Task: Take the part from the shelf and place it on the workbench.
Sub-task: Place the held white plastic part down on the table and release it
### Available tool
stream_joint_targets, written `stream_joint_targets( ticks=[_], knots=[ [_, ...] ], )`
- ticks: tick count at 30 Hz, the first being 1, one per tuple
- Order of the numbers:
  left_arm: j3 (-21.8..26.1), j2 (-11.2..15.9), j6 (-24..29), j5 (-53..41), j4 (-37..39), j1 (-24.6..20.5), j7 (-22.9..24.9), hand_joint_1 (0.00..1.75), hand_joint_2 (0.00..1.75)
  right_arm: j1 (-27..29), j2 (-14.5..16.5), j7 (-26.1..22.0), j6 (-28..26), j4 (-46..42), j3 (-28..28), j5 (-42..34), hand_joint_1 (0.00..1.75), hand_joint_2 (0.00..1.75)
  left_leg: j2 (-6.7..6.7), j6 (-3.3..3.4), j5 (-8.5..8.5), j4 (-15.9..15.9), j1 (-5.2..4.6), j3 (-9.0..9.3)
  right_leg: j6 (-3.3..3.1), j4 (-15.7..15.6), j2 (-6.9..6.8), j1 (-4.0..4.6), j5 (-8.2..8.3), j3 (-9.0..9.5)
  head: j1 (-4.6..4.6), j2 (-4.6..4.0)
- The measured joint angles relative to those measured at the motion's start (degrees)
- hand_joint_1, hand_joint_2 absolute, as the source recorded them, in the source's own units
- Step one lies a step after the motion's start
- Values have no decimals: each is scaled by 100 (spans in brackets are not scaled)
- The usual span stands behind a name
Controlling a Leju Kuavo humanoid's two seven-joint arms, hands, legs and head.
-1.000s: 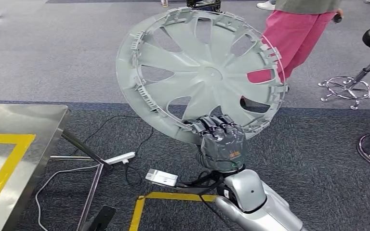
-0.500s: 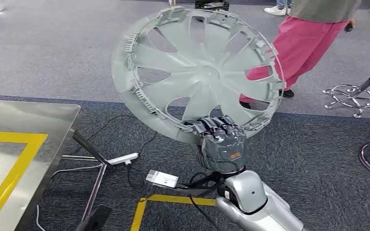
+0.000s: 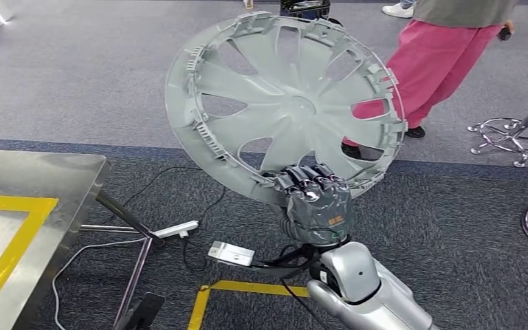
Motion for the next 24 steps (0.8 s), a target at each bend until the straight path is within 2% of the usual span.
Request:
stream_joint_targets(
  ticks=[1, 2, 3, 4, 6, 7, 8, 9, 10, 13, 15, 17, 21, 24],
  knots=[
    [0, -1, 1, 0, 0, 7, 1, 0, 0, 1, 0, -1, 0, 1, 0, -7, 175, 175, 1, -21, -132, 391, 14, -207, -11, 1, -6, -1, -11, 12, -2, 0],
    [0, -1, 2, 0, 0, 15, 3, 0, 0, 7, 0, -1, 0, 2, 0, -14, 175, 175, 2, -43, -175, 664, 30, -368, -16, 2, -7, -3, -25, 28, -1, 0],
    [0, 1, 4, 0, 0, 21, 4, 0, 0, 12, 0, -1, 0, 3, 0, -22, 175, 175, 5, -62, -106, 743, 46, -443, -13, 4, -6, -6, -40, 48, -1, 0],
    [0, 4, 7, 0, 0, 24, 5, 0, 0, 15, 0, -1, 0, 3, 0, -28, 175, 175, 11, -79, 72, 593, 64, -408, -2, 7, -3, -12, -59, 75, -3, 0],
    [0, 10, 14, 0, 1, 20, 6, 0, 0, 13, 0, -1, 0, 3, 0, -34, 175, 175, 37, -100, 528, -115, 95, -121, 42, 12, 2, -24, -110, 141, -3, 0],
    [0, 10, 16, 0, 2, 15, 6, 0, 0, 6, 0, -1, 0, 3, 0, -36, 175, 175, 48, -97, 666, -445, 95, 25, 75, 26, 5, -18, -137, 157, -7, 0],
    [-1, 8, 16, -1, 4, 7, 7, 0, 0, -5, 0, -1, 0, 2, 0, -38, 175, 175, 57, -75, 717, -665, 90, 119, 111, 37, 6, -10, -154, 157, -8, 0],
    [-2, 5, 16, -1, 6, 1, 8, 0, 0, -14, 0, -2, 0, 2, 0, -39, 175, 175, 58, -53, 704, -770, 85, 159, 140, 49, 5, -1, -172, 145, -9, 0],
    [-3, -1, 15, -2, 8, -3, 8, 0, 0, -22, -1, -2, -1, 1, 0, -42, 175, 175, 53, -29, 687, -816, 76, 167, 136, 58, 3, 7, -176, 131, -10, 0],
    [-4, -8, 14, -4, 11, 0, 8, 0, 0, -28, -2, -3, -1, 1, 0, -49, 175, 175, 31, -7, 677, -840, 63, 160, 65, 37, -14, -1, -171, 141, -4, 0],
    [-6, -8, 9, -6, 12, -2, 8, 0, 0, -34, -2, -11, -2, 1, 0, -48, 175, 175, 24, 27, 664, -834, 38, 161, 77, 1, -21, -15, -161, 163, -5, 0],
    [-8, -10, 2, -9, 13, -4, 8, 0, 0, -39, -2, -18, -2, 1, 0, -47, 175, 175, 24, 71, 652, -826, 11, 162, 123, -32, -23, -35, -148, 177, -5, 0],
    [-9, -1, -1, -11, 13, -5, 8, 0, 0, -38, -2, -19, -1, 1, 0, -54, 175, 175, 26, 140, 634, -800, -38, 159, 272, -52, -22, -87, -143, 187, -9, 0],
    [-9, 7, -1, -11, 13, -5, 8, 0, 0, -38, -1, -20, -1, 1, 0, -64, 175, 175, 26, 198, 619, -785, -67, 159, 356, -67, -22, -113, -145, 200, -11, -1]
  ],
)
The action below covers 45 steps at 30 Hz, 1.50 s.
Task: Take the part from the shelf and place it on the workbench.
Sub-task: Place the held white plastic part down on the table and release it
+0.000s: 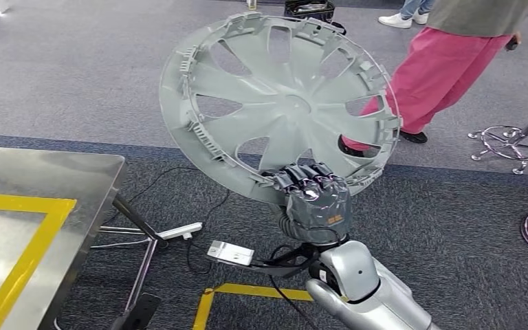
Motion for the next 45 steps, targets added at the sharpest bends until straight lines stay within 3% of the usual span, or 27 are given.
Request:
stream_joint_targets(
  ticks=[3, 6, 7, 8, 9, 10, 11, 13, 15, 21, 29, 45],
  knots=[
    [0, 2, 0, 0, 0, -3, -1, 0, 0, -5, 1, -2, 1, 0, 0, -10, 175, 175, 8, 83, 28, -70, 36, 48, 40, 163, 5, -1, -117, -87, 11, 1],
    [0, -2, 0, 0, 0, -12, -4, 0, 0, -4, -1, -20, -1, 2, 0, -32, 175, 175, 14, 137, 30, -95, 39, 76, 9, 1229, 17, 10, -590, -645, 28, -1],
    [0, -3, 0, 0, 0, -12, -4, 0, 0, 2, -2, -30, 0, 4, 0, -42, 175, 175, 12, 139, 25, -94, 30, 79, -2, 1583, 18, 11, -692, -849, 27, -1],
    [0, -4, 0, 0, 0, -11, -4, 0, 0, 9, -2, -37, 0, 6, 0, -53, 175, 175, 7, 136, 19, -92, 22, 86, -17, 1739, 19, 12, -681, -963, 27, -1],
    [0, -5, 0, 0, 0, -11, -4, 0, 0, 13, -2, -41, 1, 8, 0, -64, 175, 175, 0, 126, 10, -91, 18, 98, -38, 1674, 19, 15, -562, -968, 27, 0],
    [-1, -6, 0, 0, 0, -11, -4, 0, 0, 16, -1, -44, 1, 9, 0, -74, 175, 175, -11, 109, -3, -90, 16, 119, -67, 1374, 19, 19, -343, -849, 27, -1],
    [-2, -9, 0, 0, 0, -11, -4, 0, 0, 17, -1, -45, 1, 9, -1, -80, 175, 175, -20, 87, -18, -90, 16, 141, -99, 955, 19, 29, -125, -666, 28, 0],
    [-4, -15, -1, -1, 0, -11, -4, 0, 0, 12, -1, -51, 1, 10, -4, -86, 175, 175, -31, 27, -42, -77, 4, 153, -146, 303, 19, 57, 111, -333, 25, -1],
    [-6, -16, -3, -4, 1, -7, -4, 0, 0, 13, -2, -56, 1, 13, -6, -87, 175, 175, -30, -12, -48, -61, -3, 143, -151, 150, 30, 75, 117, -238, 16, 0],
    [-38, -9, -4, -11, 0, -15, -16, 0, 0, 16, -2, -58, 1, 17, -11, -87, 175, 175, -25, 9, -34, -101, 27, 170, -167, 137, 49, 109, 116, -241, 9, 1],
    [-50, -9, -13, -3, 1, -14, -17, 0, 0, 17, -1, -58, 0, 17, -17, -89, 175, 175, -25, -123, -20, -128, 67, 174, -213, 146, 47, 146, 110, -242, 13, 1],
    [-67, -7, -68, -52, 2, -14, 76, 0, 0, 12, -1, 46, 1, 17, -64, 98, 175, 175, -25, -126, -21, -121, 42, 171, -213, 141, 44, 116, 121, -237, 14, -1]
  ],
)
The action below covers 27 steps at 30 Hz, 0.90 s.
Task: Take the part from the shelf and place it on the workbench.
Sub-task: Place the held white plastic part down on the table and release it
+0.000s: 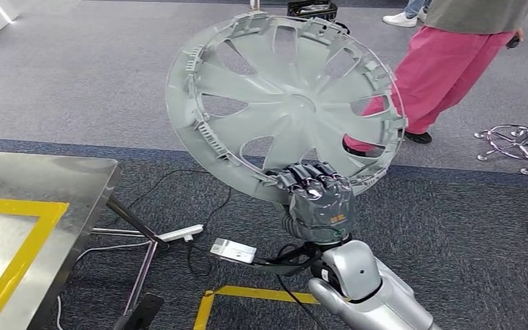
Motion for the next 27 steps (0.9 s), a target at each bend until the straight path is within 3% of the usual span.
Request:
stream_joint_targets(
  ticks=[2, 7, 9, 11, 12, 13, 15, 16, 17, 19, 21, 23, 25, 27],
  knots=[
    [-10, 1, -5, -14, 0, -1, 13, 0, 0, 0, 1, 21, 1, 0, -3, 44, 175, 175, 0, 8, -8, 13, -6, -4, 8, -10, 0, -10, 6, 3, 1, 1],
    [-30, 8, -31, -49, 0, -11, 32, 0, 0, -16, 36, 94, -1, -38, -34, 121, 175, 175, -5, 160, 65, -147, 1, 78, 98, -25, -13, -18, -6, 2, 4, 1],
    [-45, 1, -35, -56, 0, -27, 38, 0, 0, -37, 40, 120, -2, -63, -52, 130, 175, 175, -20, 182, 128, -274, 43, 155, 125, 385, -10, -19, -242, -208, 19, 1],
    [-68, 1, -41, -68, 0, -36, 47, 0, 0, -53, 38, 139, -2, -72, -67, 135, 175, 175, -54, 185, 128, -283, 53, 162, 172, 1144, -10, -43, -565, -591, 22, 1],
    [-81, 0, -46, -77, 0, -36, 54, 0, 0, -51, 37, 151, -2, -73, -72, 137, 175, 175, -84, 174, 122, -279, 61, 163, 199, 1408, -11, -61, -628, -731, 22, 1],
    [-95, -3, -50, -88, 0, -35, 58, 0, 0, -48, 36, 166, -2, -74, -75, 136, 175, 175, -125, 152, 114, -271, 76, 164, 227, 1462, -10, -83, -582, -771, 21, 1],
    [-115, -9, -60, -103, 0, -39, 64, 0, 0, -47, 34, 189, -2, -82, -80, 134, 175, 175, -236, 73, 76, -216, 126, 163, 292, 898, 41, -144, -220, -493, 23, 0],
    [-121, -6, -64, -107, 0, -42, 66, 0, 0, -51, 31, 195, -1, -87, -84, 134, 175, 175, -294, 15, 43, -168, 144, 144, 334, 532, 168, -179, -94, -290, 30, 0],
    [-125, -1, -69, -110, 1, -49, 71, 0, 0, -53, 27, 198, -1, -98, -86, 135, 175, 175, -348, -40, 11, -94, 157, 110, 335, 250, 289, -207, -25, -124, 41, 1],
    [-134, 8, -77, -120, 2, -49, 87, 0, 0, -53, 15, 205, -1, -116, -89, 137, 175, 175, -443, -131, -14, -4, 168, 33, 262, 97, 438, -213, -78, -6, 49, 1],
    [-149, 10, -83, -127, 5, -34, 102, 0, 0, -52, 9, 220, -2, -130, -89, 134, 175, 175, -506, -183, -11, 12, 191, -2, 133, 127, 329, -191, -91, -4, 38, 1],
    [-163, 14, -85, -128, 7, -35, 108, 0, 0, -57, 9, 232, -2, -153, -92, 132, 175, 175, -316, -213, -138, 218, 184, -101, 40, 127, 193, -176, -107, 17, 13, 1],
    [-172, 10, -87, -129, 7, -51, 108, 0, 0, -59, 9, 237, -2, -181, -105, 134, 175, 175, -41, -219, -464, 884, 166, -420, -24, 124, 41, -138, -129, 32, -15, 1],
    [-176, 3, -96, -138, 8, -51, 110, 0, 0, -56, 9, 239, -2, -190, -116, 134, 175, 175, 33, -200, -719, 1611, 160, -783, -59, 125, -102, -89, -152, 42, -20, 1]
  ],
)
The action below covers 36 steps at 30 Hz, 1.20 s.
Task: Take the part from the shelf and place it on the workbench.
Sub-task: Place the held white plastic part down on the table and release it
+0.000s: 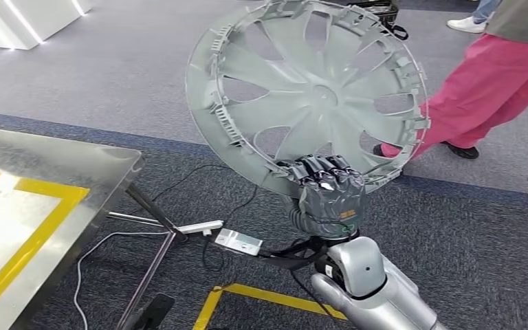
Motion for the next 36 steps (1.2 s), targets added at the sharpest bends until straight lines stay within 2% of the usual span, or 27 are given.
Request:
stream_joint_targets(
  ticks=[1, 2, 3, 5, 7, 9, 10, 12, 13, 14, 15, 16, 17, 18, 20, 21, 22, 23, 24, 25, 27, 29, 31, 32, 33, 34, 36],
  knots=[
    [-1, -2, -6, -4, 1, 4, 3, 0, 0, 2, 0, 0, 0, 0, -2, 0, 175, 175, 6, 21, 19, 126, -8, -70, -14, 0, -66, 21, -12, 12, -1, -1],
    [-2, -3, -13, -8, 1, 7, 6, 0, 0, 5, 0, -3, 0, -1, -2, -1, 175, 175, 16, 52, 144, 38, -23, -37, -24, 0, -129, 41, -27, 31, -2, 0],
    [-2, -2, -17, -8, 1, 8, 9, 0, 0, 6, 1, -8, 0, -6, -4, -1, 175, 175, 60, 102, 361, -272, -50, 105, -30, 0, -190, 58, -47, 63, -2, 0],
    [-3, 6, -25, -8, 1, 2, 15, 0, 0, 5, 4, -25, 0, -21, -15, 0, 175, 175, 298, 226, 705, -994, -147, 451, -23, -5, -308, 93, -92, 124, 1, 1],
    [-7, 11, -33, -8, 1, -14, 27, 0, 0, 4, 10, -48, 0, -33, -30, 2, 175, 175, 462, 306, 751, -1372, -222, 617, 10, -9, -421, 126, -121, 142, 6, 1],
    [-15, 9, -40, -8, 1, -8, 40, 0, 0, 6, 16, -69, 0, -38, -37, 3, 175, 175, 365, 331, 716, -1461, -221, 635, 62, -26, -543, 141, -142, 152, 6, 0],
    [-21, 8, -42, -7, 1, 6, 47, 0, 0, 8, 20, -75, 0, -42, -41, 2, 175, 175, 296, 341, 727, -1493, -205, 646, 90, -12, -517, 136, -176, 150, 11, 0],
    [-30, 9, -44, -6, 1, 9, 52, 0, 0, 9, 25, -80, 0, -55, -56, 1, 175, 175, 159, 374, 755, -1555, -165, 682, 132, 301, -258, 111, -370, 6, 25, 0],
    [-33, 6, -48, -6, 1, 1, 54, 0, 0, 13, 23, -86, 0, -59, -66, 2, 175, 175, 95, 386, 759, -1563, -158, 686, 142, 613, -88, 96, -513, -151, 34, 0],
    [-34, 4, -52, -5, 1, -10, 55, 0, 0, 18, 21, -93, 0, -62, -72, 4, 175, 175, 23, 398, 758, -1561, -156, 687, 152, 1013, 17, 88, -662, -366, 41, 0],
    [-37, 0, -59, -5, 1, -15, 55, 0, 0, 28, 20, -102, 0, -63, -75, 6, 175, 175, -52, 403, 756, -1559, -158, 689, 163, 1357, 62, 86, -754, -570, 47, 0],
    [-39, -5, -66, -6, 1, -13, 56, 0, 0, 42, 19, -110, 0, -63, -76, 5, 175, 175, -131, 406, 752, -1556, -160, 693, 171, 1530, 78, 85, -740, -707, 47, 0],
    [-40, -8, -70, -5, 1, -11, 57, 0, 0, 55, 20, -119, 0, -64, -76, 3, 175, 175, -217, 404, 747, -1553, -161, 700, 173, 1509, 87, 84, -620, -754, 47, 0],
    [-41, -11, -74, -5, 1, -9, 57, 0, 0, 67, 20, -128, 0, -64, -76, 2, 175, 175, -301, 395, 740, -1549, -159, 712, 168, 1233, 113, 79, -392, -672, 48, 0],
    [-43, -16, -76, -4, 1, -10, 60, 0, 0, 79, 19, -143, 0, -66, -76, 2, 175, 175, -457, 357, 718, -1533, -155, 720, 155, 468, 338, 45, 14, -352, 45, 0],
    [-43, -16, -77, -4, 2, -12, 62, 0, 0, 83, 19, -149, -1, -69, -78, 2, 175, 175, -520, 329, 715, -1519, -150, 701, 145, 185, 462, 28, 101, -215, 40, 0],
    [-44, -15, -79, -4, 2, -11, 66, 0, 0, 91, 20, -153, -1, -74, -78, 2, 175, 175, -577, 295, 718, -1510, -140, 675, 135, 48, 556, 20, 104, -143, 34, 1],
    [-45, -14, -82, -5, 3, -7, 73, 0, 0, 99, 22, -156, -1, -78, -78, 1, 175, 175, -633, 261, 729, -1505, -127, 646, 120, 16, 578, 23, 76, -112, 30, 0],
    [-48, -9, -85, -5, 4, 1, 86, 0, 0, 103, 26, -159, -2, -82, -78, -2, 175, 175, -690, 224, 736, -1505, -114, 627, 96, -9, 524, 25, 68, -101, 27, 0],
    [-51, -5, -88, -6, 5, 10, 100, 0, 0, 106, 34, -161, -2, -83, -78, -6, 175, 175, -679, 192, 724, -1494, -113, 616, 70, -22, 461, 21, 69, -87, 30, 0],
    [-62, 1, -90, -6, 7, 5, 122, 0, 0, 109, 59, -165, -2, -89, -84, -13, 175, 175, -434, 132, 573, -1265, -135, 506, 1, -60, 308, 0, 67, -39, -12, 0],
    [-76, -1, -91, -7, 7, -19, 134, 0, 0, 117, 75, -169, -2, -95, -101, -16, 175, 175, -105, 78, 255, -601, -129, 179, -52, -71, 138, 7, 42, -1, -55, 1],
    [-85, -1, -92, -8, 7, -25, 151, 0, 0, 134, 76, -174, -2, -96, -115, -19, 175, 175, -2, 40, 77, 10, -97, -133, -65, -70, -20, 15, 10, 27, -57, 1],
    [-87, 1, -92, -8, 7, -20, 157, 0, 0, 144, 76, -175, -2, -96, -118, -20, 175, 175, 14, 32, 147, 42, -87, -156, -60, -70, -90, 15, -8, 46, -58, 1],
    [-87, 5, -92, -9, 7, -15, 162, 0, 0, 153, 77, -177, -2, -97, -119, -21, 175, 175, 37, 32, 316, -154, -82, -65, -50, -70, -158, 15, -28, 74, -59, 1],
    [-88, 11, -92, -11, 7, -13, 163, 0, 0, 158, 80, -177, -2, -97, -121, -22, 175, 175, 105, 43, 546, -529, -84, 120, -33, -70, -226, 15, -54, 112, -58, 1],
    [-89, 17, -95, -19, 7, -26, 164, 0, 0, 159, 88, -178, -2, -98, -133, -20, 175, 175, 341, 94, 803, -1229, -143, 475, 18, -68, -341, 42, -105, 169, -62, 0]
  ],
)
